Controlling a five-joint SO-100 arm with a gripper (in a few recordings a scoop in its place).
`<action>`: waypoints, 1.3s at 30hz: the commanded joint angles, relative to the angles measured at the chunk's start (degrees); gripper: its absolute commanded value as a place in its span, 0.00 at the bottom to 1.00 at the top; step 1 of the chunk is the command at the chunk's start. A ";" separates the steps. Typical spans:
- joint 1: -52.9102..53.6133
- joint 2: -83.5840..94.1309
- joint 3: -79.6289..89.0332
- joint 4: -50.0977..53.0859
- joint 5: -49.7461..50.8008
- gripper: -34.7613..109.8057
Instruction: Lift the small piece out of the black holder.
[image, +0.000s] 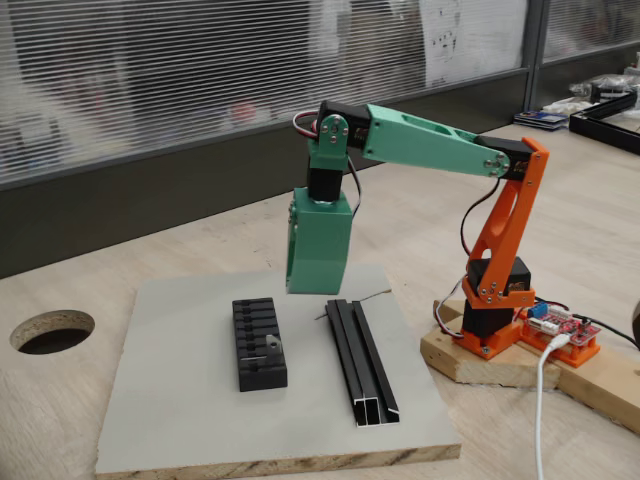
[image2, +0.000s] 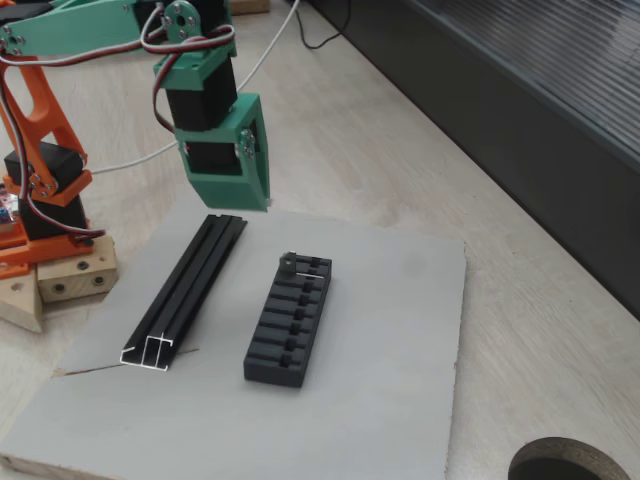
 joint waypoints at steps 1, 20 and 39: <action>-1.41 -0.44 0.26 -4.04 0.00 0.40; -6.77 -4.83 0.35 -5.54 0.70 0.46; -6.77 -12.57 1.41 -10.11 0.70 0.46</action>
